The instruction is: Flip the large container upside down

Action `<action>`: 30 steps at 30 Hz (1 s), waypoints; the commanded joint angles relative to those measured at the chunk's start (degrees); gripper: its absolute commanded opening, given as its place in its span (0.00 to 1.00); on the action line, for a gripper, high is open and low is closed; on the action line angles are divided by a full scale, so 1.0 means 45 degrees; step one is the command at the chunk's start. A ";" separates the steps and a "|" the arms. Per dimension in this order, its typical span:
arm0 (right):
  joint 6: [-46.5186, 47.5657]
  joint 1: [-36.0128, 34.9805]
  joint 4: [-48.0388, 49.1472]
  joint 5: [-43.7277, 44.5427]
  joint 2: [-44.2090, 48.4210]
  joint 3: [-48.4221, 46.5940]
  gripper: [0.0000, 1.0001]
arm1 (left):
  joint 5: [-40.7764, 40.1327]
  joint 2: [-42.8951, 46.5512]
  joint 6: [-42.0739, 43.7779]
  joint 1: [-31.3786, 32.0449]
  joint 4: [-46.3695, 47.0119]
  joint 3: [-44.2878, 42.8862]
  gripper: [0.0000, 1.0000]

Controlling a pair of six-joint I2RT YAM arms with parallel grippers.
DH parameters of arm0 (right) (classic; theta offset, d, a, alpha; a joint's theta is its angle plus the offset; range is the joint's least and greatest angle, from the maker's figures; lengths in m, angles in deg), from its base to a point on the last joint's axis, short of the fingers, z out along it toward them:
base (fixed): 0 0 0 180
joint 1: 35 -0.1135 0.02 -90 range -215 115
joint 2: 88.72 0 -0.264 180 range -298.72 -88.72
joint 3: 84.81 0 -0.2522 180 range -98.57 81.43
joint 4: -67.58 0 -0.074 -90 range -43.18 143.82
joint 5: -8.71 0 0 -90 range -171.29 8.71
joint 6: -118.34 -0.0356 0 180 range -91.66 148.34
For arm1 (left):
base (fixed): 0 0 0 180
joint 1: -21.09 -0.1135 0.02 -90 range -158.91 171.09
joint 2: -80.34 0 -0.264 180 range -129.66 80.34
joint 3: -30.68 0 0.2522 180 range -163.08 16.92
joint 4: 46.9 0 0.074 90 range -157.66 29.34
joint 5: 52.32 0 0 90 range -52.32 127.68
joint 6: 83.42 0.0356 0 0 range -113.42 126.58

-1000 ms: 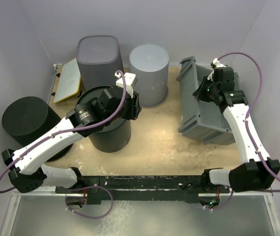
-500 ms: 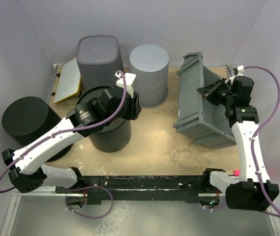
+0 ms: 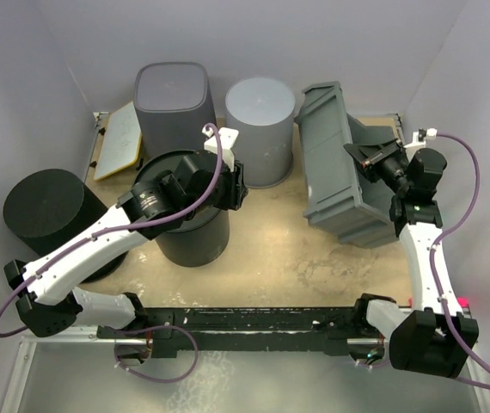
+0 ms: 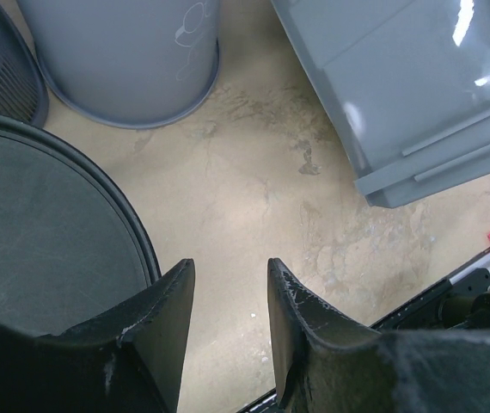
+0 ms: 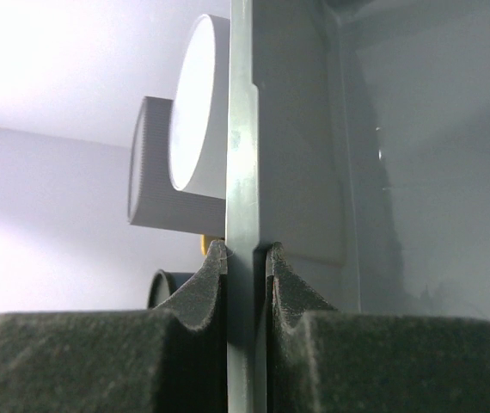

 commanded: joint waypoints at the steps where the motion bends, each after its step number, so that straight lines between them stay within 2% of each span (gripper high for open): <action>1: -0.1782 -0.0036 0.3432 -0.1279 0.0497 -0.0156 0.00 | 0.0064 -0.0041 0.0034 -0.0067 0.0385 -0.0406 0.36; 4: -0.2295 -0.0036 0.3989 -0.1188 0.0586 0.0295 0.00 | 0.0220 -0.0075 -0.0026 -0.0050 0.0514 -0.0449 0.36; 8: -0.2586 0.0063 0.3572 -0.0917 0.0699 0.0630 0.00 | 0.0454 -0.0186 -0.0079 -0.0050 0.0642 -0.0446 0.36; 13: -0.5465 0.0580 0.5891 -0.0912 0.0971 0.2482 0.00 | 0.0636 -0.0316 -0.0134 -0.0055 0.0797 -0.0488 0.36; 15: -0.5881 0.0676 0.6178 -0.0932 0.0897 0.2576 0.00 | 0.0711 -0.0375 -0.0104 -0.0054 0.0849 -0.0541 0.36; 20: -0.5992 0.0812 0.6042 -0.0641 0.0880 0.2222 0.00 | 0.0946 -0.0604 -0.0082 -0.0055 0.1032 -0.0641 0.36; 25: -0.5546 0.1140 0.4794 -0.0228 0.0859 0.1513 0.00 | 0.1314 -0.0752 -0.0226 -0.0059 0.1380 -0.0551 0.36; 30: -0.5653 0.1580 0.4112 0.0460 0.0908 0.1794 0.00 | 0.1736 -0.0811 -0.0384 -0.0050 0.1830 -0.0328 0.36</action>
